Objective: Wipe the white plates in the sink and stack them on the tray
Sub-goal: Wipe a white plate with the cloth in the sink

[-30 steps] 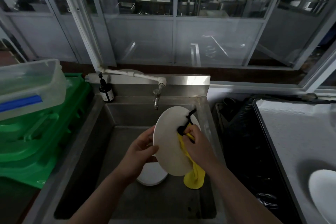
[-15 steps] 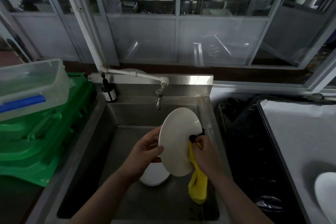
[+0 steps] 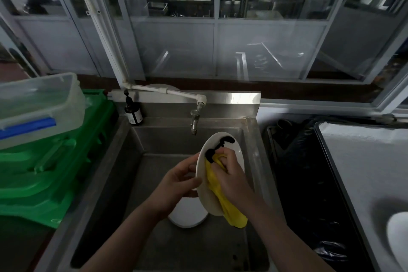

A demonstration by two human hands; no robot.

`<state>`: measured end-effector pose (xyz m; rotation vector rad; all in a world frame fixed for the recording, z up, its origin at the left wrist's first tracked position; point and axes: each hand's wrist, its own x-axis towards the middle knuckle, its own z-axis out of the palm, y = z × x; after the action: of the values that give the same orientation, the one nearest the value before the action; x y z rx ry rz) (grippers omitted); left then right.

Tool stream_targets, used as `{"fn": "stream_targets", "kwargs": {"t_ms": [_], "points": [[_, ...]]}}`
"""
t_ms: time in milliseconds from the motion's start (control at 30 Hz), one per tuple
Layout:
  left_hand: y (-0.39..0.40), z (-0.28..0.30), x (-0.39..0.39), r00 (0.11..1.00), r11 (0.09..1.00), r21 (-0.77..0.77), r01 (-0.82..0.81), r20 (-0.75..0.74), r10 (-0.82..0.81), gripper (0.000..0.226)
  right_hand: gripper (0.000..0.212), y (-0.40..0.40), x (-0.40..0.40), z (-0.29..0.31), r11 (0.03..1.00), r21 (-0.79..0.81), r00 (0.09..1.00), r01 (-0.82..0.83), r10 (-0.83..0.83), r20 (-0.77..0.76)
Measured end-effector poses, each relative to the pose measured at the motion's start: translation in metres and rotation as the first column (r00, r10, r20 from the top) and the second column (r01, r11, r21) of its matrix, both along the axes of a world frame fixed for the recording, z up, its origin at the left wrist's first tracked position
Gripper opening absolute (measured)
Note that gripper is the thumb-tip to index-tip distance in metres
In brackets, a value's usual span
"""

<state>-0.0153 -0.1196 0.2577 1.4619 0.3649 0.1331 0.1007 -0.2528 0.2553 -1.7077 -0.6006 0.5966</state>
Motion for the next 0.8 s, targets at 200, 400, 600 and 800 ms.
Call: {"fn": "stream_targets", "kwargs": {"t_ms": [200, 400, 600, 800], "points": [[0.008, 0.001, -0.001, 0.999, 0.999, -0.006, 0.038, -0.024, -0.038, 0.056, 0.022, 0.007, -0.008, 0.013, 0.994, 0.048, 0.995, -0.098, 0.099, -0.012], [0.011, -0.002, -0.005, 0.999, 0.999, -0.016, 0.032, 0.001, -0.032, 0.059, 0.016, 0.002, 0.0, 0.022, 0.956, 0.003, 0.955, -0.293, 0.293, -0.039], [0.005, -0.005, -0.007, 1.0, 0.998, -0.064, 0.005, 0.029, -0.003, 0.058, 0.013, 0.002, -0.003, 0.015, 0.968, -0.04, 0.963, -0.247, 0.25, 0.097], [0.001, -0.009, -0.009, 0.998, 0.997, -0.073, -0.04, 0.052, 0.044, 0.056, 0.007, -0.014, 0.003, -0.005, 0.985, -0.118, 0.977, -0.129, 0.146, 0.158]]}}
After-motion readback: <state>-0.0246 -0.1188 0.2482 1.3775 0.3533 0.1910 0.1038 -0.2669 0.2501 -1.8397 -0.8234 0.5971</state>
